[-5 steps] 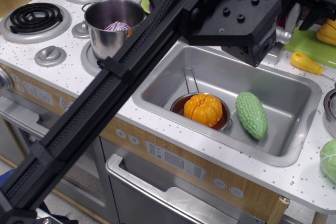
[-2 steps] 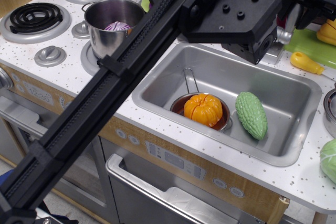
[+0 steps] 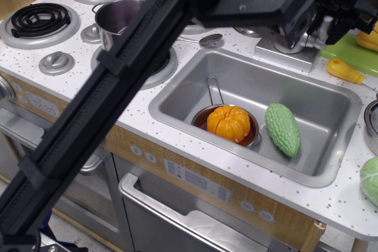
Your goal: Turn lever vertical to front
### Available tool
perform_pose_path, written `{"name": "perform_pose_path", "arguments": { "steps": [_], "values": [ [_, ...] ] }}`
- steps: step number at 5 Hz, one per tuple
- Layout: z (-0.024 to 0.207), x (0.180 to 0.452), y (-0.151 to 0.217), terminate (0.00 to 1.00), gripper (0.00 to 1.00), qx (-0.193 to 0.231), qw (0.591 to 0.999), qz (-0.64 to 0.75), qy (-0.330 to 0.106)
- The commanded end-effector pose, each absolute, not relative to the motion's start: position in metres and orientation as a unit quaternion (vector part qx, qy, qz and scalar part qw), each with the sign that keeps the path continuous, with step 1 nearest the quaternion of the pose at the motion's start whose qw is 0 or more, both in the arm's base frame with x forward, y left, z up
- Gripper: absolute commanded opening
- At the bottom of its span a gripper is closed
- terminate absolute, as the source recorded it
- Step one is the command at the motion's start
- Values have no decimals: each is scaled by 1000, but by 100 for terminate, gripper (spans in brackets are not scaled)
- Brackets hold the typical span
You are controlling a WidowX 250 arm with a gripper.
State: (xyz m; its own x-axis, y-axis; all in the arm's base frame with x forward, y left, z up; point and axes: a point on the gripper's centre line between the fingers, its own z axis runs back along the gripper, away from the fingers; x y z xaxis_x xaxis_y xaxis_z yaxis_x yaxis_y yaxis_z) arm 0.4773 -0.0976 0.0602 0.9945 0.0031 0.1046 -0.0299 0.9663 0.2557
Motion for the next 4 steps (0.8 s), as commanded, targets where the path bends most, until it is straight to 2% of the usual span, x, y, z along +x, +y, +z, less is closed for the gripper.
{"name": "perform_pose_path", "arguments": {
  "steps": [1, 4],
  "values": [
    [117, 474, -101, 0, 0, 110, 988, 24, -107],
    [85, 462, -95, 0, 0, 77, 992, 40, -96]
  ]
}}
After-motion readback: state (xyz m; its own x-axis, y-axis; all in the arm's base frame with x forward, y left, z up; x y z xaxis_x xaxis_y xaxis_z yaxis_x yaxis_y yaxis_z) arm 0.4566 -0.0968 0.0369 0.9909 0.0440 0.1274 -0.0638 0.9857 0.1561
